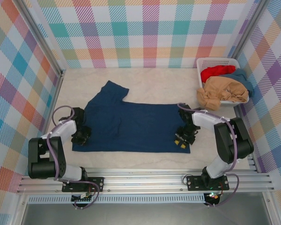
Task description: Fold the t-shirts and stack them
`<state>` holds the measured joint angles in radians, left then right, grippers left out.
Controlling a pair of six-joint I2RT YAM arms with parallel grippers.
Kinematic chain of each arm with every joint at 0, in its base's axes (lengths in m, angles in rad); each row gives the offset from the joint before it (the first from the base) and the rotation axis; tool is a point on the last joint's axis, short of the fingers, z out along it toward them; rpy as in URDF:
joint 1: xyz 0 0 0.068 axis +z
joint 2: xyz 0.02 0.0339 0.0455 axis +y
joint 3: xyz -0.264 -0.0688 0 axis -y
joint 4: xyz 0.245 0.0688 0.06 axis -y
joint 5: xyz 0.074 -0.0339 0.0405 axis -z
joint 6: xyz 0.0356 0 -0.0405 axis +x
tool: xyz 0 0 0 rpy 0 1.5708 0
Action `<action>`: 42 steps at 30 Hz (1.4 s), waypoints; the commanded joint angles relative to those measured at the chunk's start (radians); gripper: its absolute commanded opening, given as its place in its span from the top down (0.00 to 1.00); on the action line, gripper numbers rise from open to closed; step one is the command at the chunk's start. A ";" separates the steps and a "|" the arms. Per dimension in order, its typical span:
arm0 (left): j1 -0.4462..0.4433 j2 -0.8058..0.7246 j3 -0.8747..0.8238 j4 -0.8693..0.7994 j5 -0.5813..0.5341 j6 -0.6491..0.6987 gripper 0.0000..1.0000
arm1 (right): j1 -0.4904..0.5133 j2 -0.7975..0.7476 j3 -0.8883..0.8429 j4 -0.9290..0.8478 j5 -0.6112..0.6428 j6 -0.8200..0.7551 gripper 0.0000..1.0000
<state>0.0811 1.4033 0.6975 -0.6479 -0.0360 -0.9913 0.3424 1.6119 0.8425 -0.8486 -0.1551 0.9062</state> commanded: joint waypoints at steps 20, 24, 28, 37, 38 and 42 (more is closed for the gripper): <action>0.003 -0.171 -0.156 -0.184 -0.112 -0.020 0.70 | 0.059 0.013 -0.041 -0.119 0.059 0.064 0.73; -0.039 -0.170 -0.002 -0.248 -0.157 0.033 0.61 | 0.079 -0.060 0.055 -0.143 0.097 0.015 0.66; -0.127 -0.173 0.228 -0.342 -0.248 0.021 0.50 | 0.078 -0.139 0.200 -0.166 0.184 -0.056 0.48; -0.159 0.329 0.748 -0.070 -0.016 0.256 0.49 | -0.029 0.041 0.461 0.066 0.259 -0.247 0.52; -0.158 0.387 0.798 -0.047 0.003 0.277 0.49 | -0.031 0.075 0.489 0.087 0.284 -0.266 0.54; -0.137 0.602 0.987 0.046 0.113 0.322 0.51 | -0.034 0.227 0.624 0.076 0.408 -0.298 0.54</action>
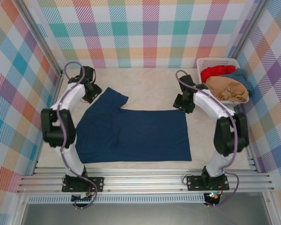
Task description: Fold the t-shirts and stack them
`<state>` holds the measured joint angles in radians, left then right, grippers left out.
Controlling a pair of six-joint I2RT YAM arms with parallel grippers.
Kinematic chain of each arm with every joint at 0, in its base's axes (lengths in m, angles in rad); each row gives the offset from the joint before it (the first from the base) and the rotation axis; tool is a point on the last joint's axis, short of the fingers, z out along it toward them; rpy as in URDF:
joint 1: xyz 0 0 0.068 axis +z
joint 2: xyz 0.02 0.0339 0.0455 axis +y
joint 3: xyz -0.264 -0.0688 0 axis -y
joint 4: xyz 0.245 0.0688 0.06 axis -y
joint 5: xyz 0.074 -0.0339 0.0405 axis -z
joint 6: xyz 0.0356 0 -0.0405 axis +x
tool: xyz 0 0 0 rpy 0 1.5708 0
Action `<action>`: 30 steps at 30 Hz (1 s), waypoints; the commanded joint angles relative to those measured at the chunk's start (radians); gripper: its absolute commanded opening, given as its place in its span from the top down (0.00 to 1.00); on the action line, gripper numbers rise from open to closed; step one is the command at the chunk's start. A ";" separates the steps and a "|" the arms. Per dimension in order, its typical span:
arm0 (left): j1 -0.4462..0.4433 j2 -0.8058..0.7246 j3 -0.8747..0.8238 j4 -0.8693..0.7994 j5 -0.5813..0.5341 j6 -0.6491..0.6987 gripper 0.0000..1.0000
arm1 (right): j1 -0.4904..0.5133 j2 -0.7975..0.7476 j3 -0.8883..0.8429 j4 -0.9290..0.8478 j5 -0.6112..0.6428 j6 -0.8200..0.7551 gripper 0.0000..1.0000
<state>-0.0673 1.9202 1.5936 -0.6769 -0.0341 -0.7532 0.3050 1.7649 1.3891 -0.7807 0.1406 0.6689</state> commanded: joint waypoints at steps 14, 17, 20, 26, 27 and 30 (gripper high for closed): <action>0.014 0.330 0.345 0.144 0.194 0.120 0.52 | -0.034 0.316 0.206 -0.070 0.199 0.091 0.48; 0.011 0.331 0.337 0.140 0.189 0.122 0.52 | -0.044 0.334 0.199 -0.070 0.194 0.115 0.52; 0.011 0.336 0.336 0.149 0.200 0.127 0.52 | -0.066 0.337 0.174 -0.019 0.142 0.111 0.55; 0.010 0.317 0.319 0.147 0.214 0.127 0.53 | -0.070 0.363 0.182 0.019 0.079 0.074 0.68; 0.009 0.316 0.315 0.146 0.209 0.127 0.53 | -0.071 0.362 0.176 0.018 0.080 0.083 0.71; 0.009 0.319 0.322 0.137 0.193 0.129 0.53 | -0.072 0.353 0.151 0.030 0.076 0.095 0.72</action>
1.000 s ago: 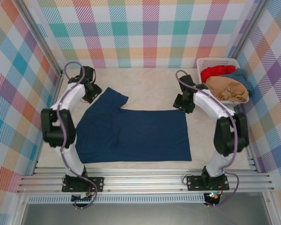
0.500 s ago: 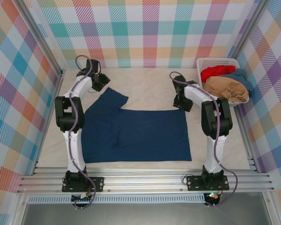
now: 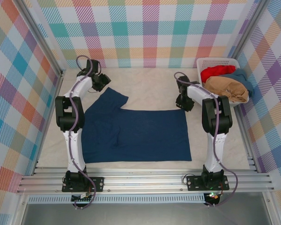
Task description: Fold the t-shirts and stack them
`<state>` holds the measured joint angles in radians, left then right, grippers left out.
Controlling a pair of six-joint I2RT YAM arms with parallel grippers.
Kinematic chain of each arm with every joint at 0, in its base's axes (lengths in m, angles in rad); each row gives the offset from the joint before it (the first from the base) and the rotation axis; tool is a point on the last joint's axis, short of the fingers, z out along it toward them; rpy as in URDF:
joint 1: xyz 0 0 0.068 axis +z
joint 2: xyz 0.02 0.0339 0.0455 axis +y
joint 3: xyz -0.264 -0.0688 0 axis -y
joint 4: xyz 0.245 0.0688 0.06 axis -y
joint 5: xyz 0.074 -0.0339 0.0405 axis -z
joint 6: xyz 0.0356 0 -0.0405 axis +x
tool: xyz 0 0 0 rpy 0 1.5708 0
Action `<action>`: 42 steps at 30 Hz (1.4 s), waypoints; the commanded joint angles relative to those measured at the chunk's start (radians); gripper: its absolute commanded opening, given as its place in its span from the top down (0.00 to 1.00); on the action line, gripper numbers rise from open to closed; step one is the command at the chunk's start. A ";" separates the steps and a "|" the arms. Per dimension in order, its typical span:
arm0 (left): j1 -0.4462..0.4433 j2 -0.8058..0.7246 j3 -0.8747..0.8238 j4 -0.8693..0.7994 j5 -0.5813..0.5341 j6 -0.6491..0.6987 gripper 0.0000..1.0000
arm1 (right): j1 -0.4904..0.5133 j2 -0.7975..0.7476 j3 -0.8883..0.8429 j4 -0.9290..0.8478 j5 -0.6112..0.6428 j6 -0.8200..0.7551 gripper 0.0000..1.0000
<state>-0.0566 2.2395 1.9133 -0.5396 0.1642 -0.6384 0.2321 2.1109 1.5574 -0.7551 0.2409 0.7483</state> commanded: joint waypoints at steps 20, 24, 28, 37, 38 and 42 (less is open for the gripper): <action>0.000 0.224 0.281 -0.033 -0.022 0.093 0.47 | 0.001 -0.005 -0.029 -0.010 -0.042 0.011 1.00; -0.013 0.321 0.444 -0.168 -0.074 0.129 0.53 | 0.003 -0.016 -0.045 -0.005 -0.049 0.019 1.00; -0.048 0.333 0.477 -0.263 -0.181 0.167 0.55 | 0.003 -0.016 -0.053 -0.004 -0.054 0.023 1.00; -0.068 0.319 0.414 -0.250 -0.200 0.143 0.60 | 0.003 -0.015 -0.051 -0.004 -0.060 0.018 1.00; -0.068 0.323 0.424 -0.258 -0.202 0.143 0.63 | 0.003 -0.014 -0.051 -0.004 -0.063 0.017 1.00; -0.070 0.338 0.445 -0.304 -0.242 0.140 0.69 | 0.002 -0.012 -0.054 -0.001 -0.072 0.022 1.00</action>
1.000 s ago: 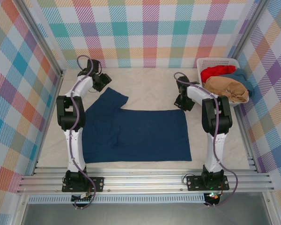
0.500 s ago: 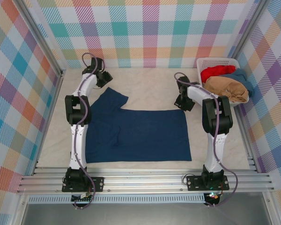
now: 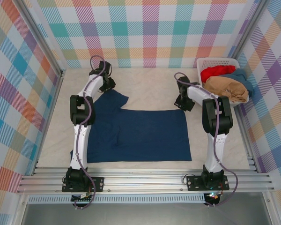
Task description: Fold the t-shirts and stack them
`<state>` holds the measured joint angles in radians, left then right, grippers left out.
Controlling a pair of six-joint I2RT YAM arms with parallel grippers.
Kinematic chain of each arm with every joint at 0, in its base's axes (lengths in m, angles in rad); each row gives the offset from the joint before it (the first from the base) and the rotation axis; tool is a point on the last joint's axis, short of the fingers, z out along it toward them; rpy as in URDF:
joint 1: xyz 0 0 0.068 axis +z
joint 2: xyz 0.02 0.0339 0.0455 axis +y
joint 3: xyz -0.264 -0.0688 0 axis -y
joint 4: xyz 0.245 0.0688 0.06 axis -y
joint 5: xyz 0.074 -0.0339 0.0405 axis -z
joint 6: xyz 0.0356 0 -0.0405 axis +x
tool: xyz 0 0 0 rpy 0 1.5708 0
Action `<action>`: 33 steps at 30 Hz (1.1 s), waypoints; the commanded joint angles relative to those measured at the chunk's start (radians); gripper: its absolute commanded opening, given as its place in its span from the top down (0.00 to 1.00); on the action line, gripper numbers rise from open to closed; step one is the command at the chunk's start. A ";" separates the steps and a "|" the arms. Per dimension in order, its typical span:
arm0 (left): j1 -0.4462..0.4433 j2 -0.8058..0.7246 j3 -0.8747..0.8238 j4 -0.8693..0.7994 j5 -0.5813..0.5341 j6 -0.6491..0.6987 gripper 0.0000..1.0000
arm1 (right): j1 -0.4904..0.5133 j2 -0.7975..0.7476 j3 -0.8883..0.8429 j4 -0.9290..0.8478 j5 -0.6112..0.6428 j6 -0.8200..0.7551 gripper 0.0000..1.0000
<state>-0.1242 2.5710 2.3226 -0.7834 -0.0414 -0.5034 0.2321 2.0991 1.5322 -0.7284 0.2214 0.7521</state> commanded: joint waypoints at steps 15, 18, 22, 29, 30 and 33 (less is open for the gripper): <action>-0.023 -0.007 0.108 -0.090 -0.094 -0.019 1.00 | 0.003 -0.012 -0.020 -0.029 -0.061 0.013 1.00; -0.025 -0.041 0.130 -0.103 -0.116 -0.020 1.00 | 0.003 -0.032 -0.012 -0.028 -0.065 0.008 1.00; -0.028 -0.136 0.071 -0.096 -0.106 0.011 1.00 | 0.003 -0.060 0.009 -0.044 -0.083 -0.016 1.00; -0.039 -0.402 -0.239 -0.054 -0.064 0.015 1.00 | 0.004 -0.144 -0.041 -0.072 -0.166 -0.050 1.00; -0.040 -0.449 -0.298 -0.046 -0.057 0.013 1.00 | 0.004 -0.163 -0.058 -0.073 -0.181 -0.056 1.00; -0.048 -0.595 -0.470 -0.023 -0.021 0.009 1.00 | 0.006 -0.215 -0.105 -0.097 -0.216 -0.075 1.00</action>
<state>-0.1566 2.1006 1.9484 -0.8276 -0.0978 -0.5003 0.2306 1.9415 1.4628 -0.7723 0.0650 0.7128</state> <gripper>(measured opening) 0.049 0.047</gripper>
